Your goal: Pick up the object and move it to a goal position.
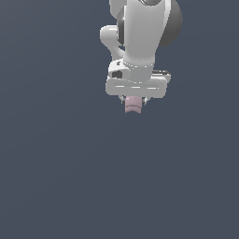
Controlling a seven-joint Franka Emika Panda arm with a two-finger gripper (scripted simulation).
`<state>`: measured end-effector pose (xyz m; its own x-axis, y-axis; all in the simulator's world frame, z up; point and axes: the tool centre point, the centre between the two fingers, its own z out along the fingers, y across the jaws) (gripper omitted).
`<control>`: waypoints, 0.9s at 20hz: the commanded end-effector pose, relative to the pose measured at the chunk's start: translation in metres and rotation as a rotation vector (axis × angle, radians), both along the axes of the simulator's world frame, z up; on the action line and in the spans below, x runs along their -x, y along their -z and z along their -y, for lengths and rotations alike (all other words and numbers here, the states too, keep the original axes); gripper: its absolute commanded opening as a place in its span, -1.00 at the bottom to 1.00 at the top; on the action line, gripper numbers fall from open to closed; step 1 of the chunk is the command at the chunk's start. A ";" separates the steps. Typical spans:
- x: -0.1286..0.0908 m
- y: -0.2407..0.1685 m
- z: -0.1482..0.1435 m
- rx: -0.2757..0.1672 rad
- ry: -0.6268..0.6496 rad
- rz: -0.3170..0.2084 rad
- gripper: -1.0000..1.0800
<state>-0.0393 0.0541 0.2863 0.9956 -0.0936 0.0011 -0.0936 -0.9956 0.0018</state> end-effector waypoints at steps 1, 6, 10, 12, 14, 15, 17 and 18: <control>0.009 -0.028 -0.012 0.001 0.000 0.000 -1.00; 0.026 -0.084 -0.037 0.001 0.000 0.000 -1.00; 0.038 -0.124 -0.056 0.001 0.000 -0.001 -1.00; 0.043 -0.142 -0.064 0.000 0.000 -0.001 -1.00; 0.046 -0.158 -0.071 0.000 0.000 -0.001 -1.00; 0.048 -0.165 -0.074 0.000 0.000 -0.001 -1.00; 0.051 -0.177 -0.079 -0.001 0.000 -0.001 -1.00; 0.052 -0.182 -0.082 -0.001 0.000 -0.001 -1.00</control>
